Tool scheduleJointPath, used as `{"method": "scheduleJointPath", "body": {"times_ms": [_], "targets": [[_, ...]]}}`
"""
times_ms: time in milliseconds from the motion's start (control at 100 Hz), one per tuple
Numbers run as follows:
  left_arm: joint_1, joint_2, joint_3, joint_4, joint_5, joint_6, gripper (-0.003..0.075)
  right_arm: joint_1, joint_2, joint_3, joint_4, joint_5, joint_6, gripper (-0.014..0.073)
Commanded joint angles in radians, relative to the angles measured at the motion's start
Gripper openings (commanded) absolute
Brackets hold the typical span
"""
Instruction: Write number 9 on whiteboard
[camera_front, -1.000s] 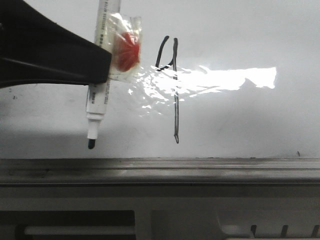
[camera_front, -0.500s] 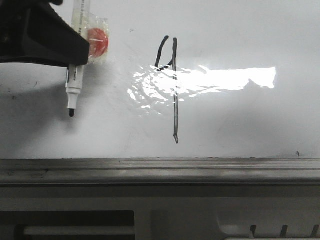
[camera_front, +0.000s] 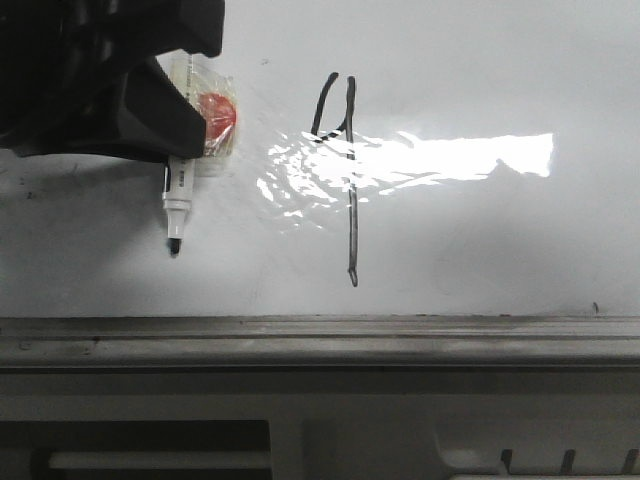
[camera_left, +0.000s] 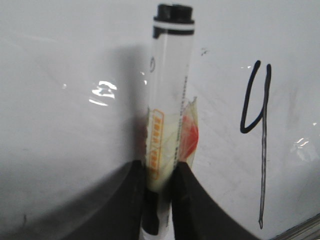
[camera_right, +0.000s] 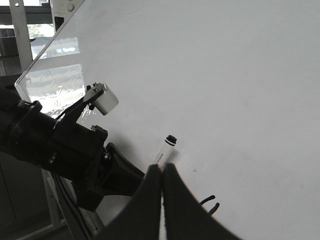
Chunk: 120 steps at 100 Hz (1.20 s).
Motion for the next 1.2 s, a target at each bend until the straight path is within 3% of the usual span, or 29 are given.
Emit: {"method": "scheduleJointPath", "body": {"times_ms": [0,610,880,1080,1190], "targets": [[0.001,0.000,-0.024,-0.024,-0.105,-0.013,-0.0019,-0.006,-0.003,-0.026,0.017,-0.062,-0.003,-0.0071],[0.001,0.040,-0.024,0.003,-0.172,-0.011,-0.0011,-0.006,-0.003,-0.026,0.018,-0.060,-0.003,-0.0071],[0.001,0.067,-0.024,-0.003,-0.174,-0.011,0.0216,-0.006,-0.003,-0.026,0.022,-0.058,-0.003,-0.0071],[0.001,0.067,-0.024,-0.001,-0.177,-0.011,0.0274,-0.006,-0.003,-0.026,0.034,-0.058,-0.003,-0.0071],[0.001,0.067,-0.025,0.001,-0.170,-0.011,0.0421,-0.006,-0.003,-0.026,0.034,-0.057,-0.003,-0.0071]]}}
